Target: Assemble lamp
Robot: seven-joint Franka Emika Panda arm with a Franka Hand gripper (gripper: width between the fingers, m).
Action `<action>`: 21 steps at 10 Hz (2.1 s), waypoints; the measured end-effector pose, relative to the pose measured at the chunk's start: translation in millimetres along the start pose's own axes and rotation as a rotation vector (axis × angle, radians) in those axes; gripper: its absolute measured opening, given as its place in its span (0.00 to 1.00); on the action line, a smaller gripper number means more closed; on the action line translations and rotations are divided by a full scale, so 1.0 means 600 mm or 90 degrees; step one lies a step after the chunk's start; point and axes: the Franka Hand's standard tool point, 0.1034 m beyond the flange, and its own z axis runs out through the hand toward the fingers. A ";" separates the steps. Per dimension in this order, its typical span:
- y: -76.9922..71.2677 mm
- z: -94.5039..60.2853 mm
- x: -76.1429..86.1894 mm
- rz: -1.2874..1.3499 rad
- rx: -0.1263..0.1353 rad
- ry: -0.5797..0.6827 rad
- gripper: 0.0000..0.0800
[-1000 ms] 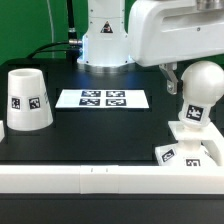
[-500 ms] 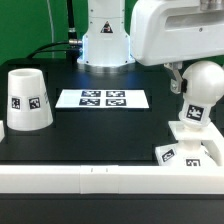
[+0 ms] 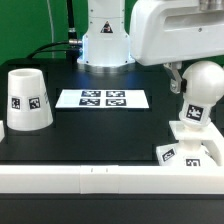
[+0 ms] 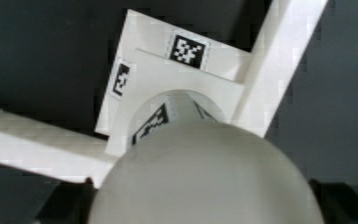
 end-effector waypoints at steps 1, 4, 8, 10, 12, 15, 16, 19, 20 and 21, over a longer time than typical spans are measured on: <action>0.003 0.000 0.002 0.065 0.011 0.008 0.72; 0.009 0.001 0.006 0.226 0.020 0.026 0.72; 0.012 0.001 0.008 0.442 0.025 0.030 0.72; 0.011 0.002 0.010 0.537 0.036 0.031 0.72; 0.011 0.003 0.012 0.646 0.055 0.027 0.72; 0.007 0.003 0.012 0.784 0.072 0.015 0.72; 0.006 0.004 0.012 0.836 0.080 0.009 0.72; 0.003 0.004 0.013 0.866 0.088 0.003 0.72; 0.005 0.004 0.012 0.830 0.087 0.006 0.72; 0.008 0.004 0.010 0.791 0.082 0.004 0.84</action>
Offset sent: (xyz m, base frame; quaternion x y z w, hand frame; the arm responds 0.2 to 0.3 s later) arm -0.0074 0.0008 -0.0058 0.0214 0.0090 0.1892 0.9817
